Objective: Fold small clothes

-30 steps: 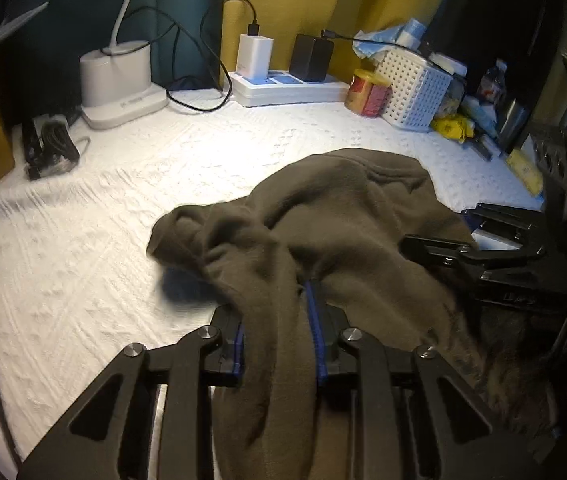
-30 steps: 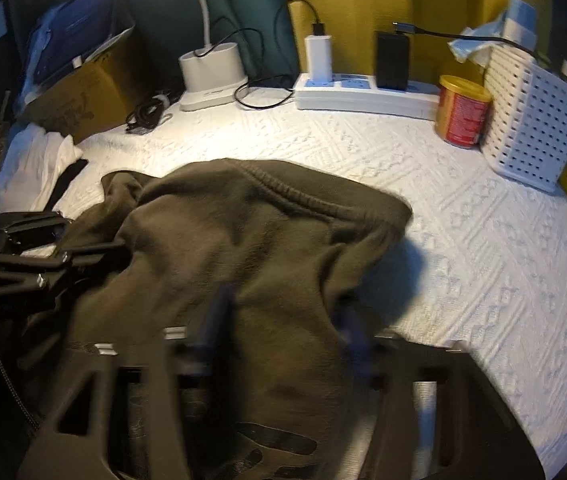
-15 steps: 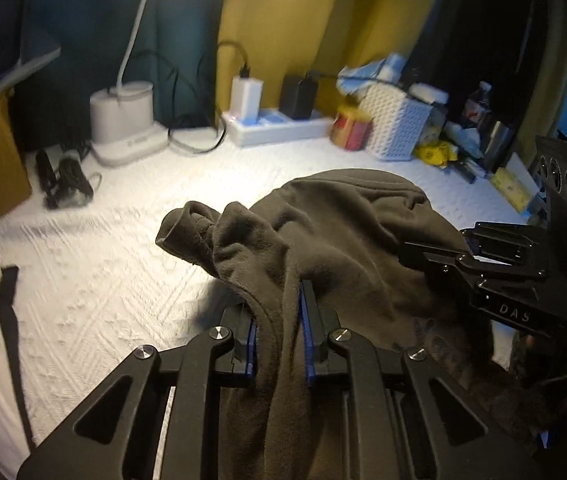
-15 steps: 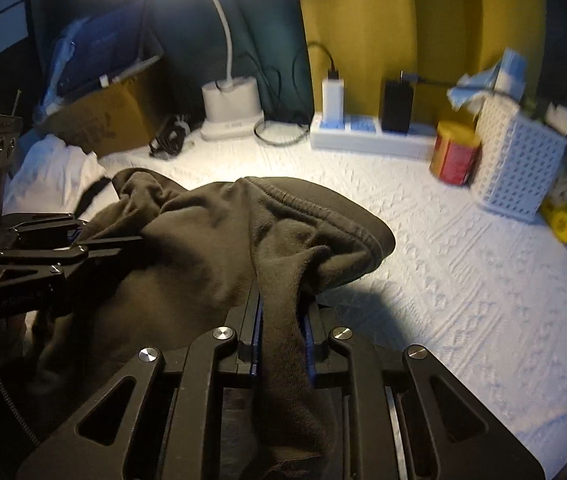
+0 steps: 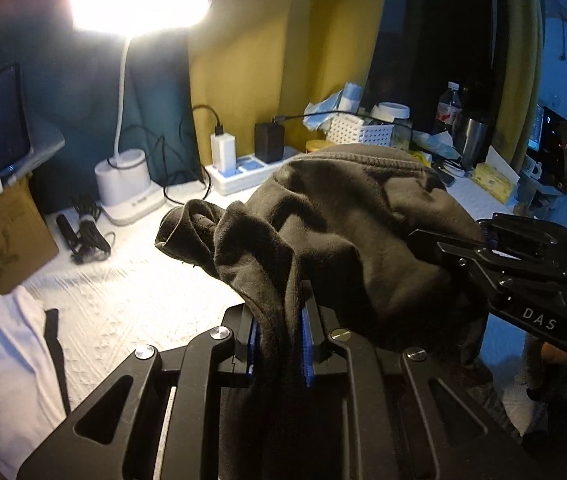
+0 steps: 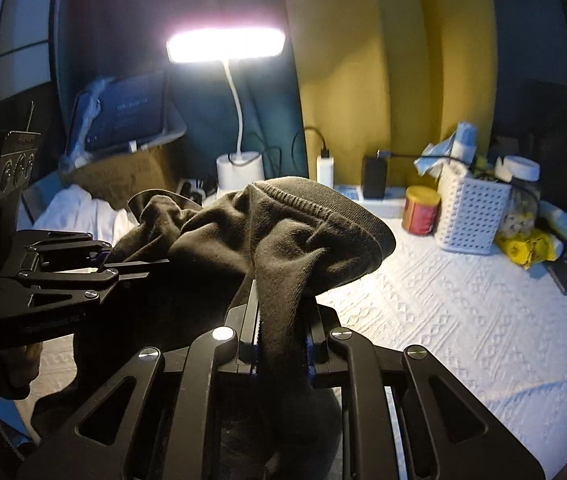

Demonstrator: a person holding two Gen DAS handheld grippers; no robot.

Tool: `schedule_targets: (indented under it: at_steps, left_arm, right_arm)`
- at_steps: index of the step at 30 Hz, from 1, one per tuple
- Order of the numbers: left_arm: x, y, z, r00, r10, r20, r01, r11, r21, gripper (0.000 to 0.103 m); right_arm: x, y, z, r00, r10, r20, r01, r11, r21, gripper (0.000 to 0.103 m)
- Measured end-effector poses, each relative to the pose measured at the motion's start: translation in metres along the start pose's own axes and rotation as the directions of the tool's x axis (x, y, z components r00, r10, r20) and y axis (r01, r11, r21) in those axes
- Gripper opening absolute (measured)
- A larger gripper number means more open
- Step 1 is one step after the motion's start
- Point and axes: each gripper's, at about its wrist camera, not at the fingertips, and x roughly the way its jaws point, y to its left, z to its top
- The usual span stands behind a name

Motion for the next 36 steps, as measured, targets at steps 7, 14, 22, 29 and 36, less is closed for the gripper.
schedule_targets:
  at_steps: [7,14,22,29,36]
  left_arm:
    - [-0.024,-0.018,0.001,0.999,0.016,0.042,-0.017,1.0,0.021,0.015]
    - [-0.053,-0.032,0.003,0.995,0.032,0.094,-0.036,0.999,0.037,0.014]
    - [-0.086,-0.043,0.004,0.987,0.045,0.157,-0.052,0.998,0.043,0.014]
    - [-0.114,-0.047,0.003,0.975,0.043,0.217,-0.055,0.997,0.048,0.014]
    - [-0.137,-0.042,0.001,0.964,0.04,0.262,-0.052,0.998,0.039,0.014]
  right_arm:
    - [-0.032,0.002,-0.002,0.998,-0.007,0.063,0.007,1.0,0.007,0.018]
    - [-0.065,0.008,-0.003,0.992,-0.007,0.125,0.007,1.0,0.002,0.018]
    - [-0.104,0.019,0.001,0.98,-0.012,0.199,0.016,1.0,-0.018,0.018]
    - [-0.135,0.031,0.005,0.965,-0.013,0.262,0.026,0.999,-0.043,0.018]
    - [-0.156,0.046,0.01,0.951,-0.008,0.308,0.032,0.997,-0.074,0.018]
